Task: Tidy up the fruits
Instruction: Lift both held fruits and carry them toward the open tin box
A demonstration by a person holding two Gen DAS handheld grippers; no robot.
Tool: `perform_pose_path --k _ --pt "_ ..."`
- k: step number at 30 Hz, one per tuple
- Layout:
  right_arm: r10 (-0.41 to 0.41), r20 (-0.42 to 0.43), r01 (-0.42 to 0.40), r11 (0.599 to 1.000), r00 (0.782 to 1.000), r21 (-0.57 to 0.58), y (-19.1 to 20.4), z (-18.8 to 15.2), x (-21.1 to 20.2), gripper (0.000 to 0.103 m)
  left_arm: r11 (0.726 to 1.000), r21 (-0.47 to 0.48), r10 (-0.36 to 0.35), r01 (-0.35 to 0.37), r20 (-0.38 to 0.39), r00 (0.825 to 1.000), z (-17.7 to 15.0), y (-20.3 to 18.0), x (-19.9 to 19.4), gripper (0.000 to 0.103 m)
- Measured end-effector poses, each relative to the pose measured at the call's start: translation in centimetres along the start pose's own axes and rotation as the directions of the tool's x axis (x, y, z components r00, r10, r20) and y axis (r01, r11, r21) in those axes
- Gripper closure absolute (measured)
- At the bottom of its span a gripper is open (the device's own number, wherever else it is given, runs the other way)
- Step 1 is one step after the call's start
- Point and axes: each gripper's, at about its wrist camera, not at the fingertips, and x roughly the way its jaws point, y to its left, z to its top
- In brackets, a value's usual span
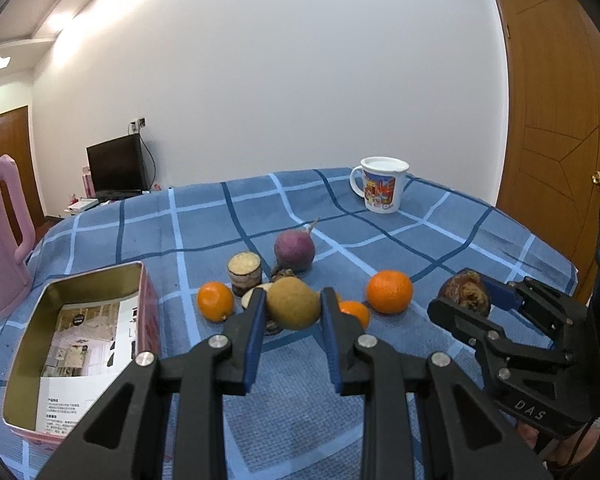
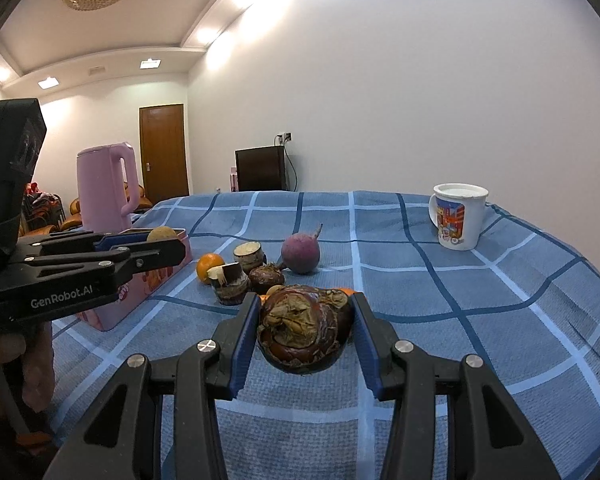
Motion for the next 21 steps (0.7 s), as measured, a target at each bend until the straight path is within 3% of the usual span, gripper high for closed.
perform_pose_path --k 21 --pt "0.007 0.050 -0.005 1.000 0.999 -0.024 0.9 1.4 -1.2 0.056 1.000 0.004 0.019 -0.019 0.053 0.998 0.2 -0.3 -1.2 0.075"
